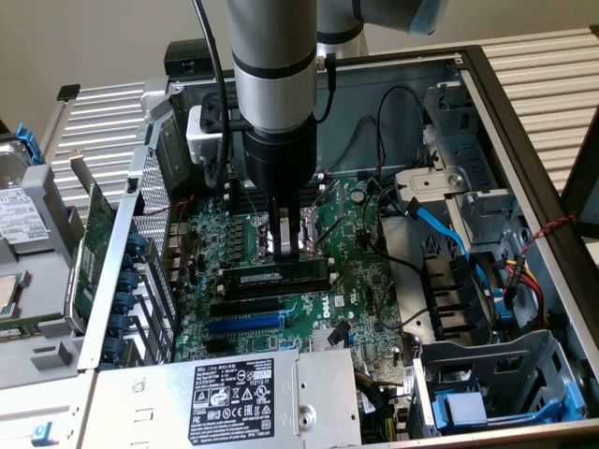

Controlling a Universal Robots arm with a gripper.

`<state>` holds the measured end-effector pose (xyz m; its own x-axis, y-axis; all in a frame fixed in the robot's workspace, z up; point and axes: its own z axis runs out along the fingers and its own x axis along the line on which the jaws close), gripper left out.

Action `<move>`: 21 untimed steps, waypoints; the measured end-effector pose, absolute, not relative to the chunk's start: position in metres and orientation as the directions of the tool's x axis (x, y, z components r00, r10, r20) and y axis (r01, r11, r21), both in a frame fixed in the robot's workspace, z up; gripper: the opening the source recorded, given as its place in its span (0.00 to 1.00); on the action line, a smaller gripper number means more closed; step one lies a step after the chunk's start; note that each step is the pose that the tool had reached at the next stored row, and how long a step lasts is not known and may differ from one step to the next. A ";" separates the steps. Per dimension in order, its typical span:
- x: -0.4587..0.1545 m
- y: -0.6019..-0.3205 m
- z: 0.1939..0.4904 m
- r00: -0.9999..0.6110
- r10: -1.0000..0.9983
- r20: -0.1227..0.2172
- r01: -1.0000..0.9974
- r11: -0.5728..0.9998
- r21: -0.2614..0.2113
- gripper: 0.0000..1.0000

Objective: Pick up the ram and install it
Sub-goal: 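Insert the ram into the slot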

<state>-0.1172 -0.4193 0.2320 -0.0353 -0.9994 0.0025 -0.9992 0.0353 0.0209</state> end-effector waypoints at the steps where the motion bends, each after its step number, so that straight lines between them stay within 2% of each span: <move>1: -0.117 -0.419 0.232 -0.035 -0.999 0.003 -0.999 0.035 0.021 0.13; 21: -0.117 -0.419 0.232 -0.042 -0.999 0.003 -0.999 0.042 0.018 0.13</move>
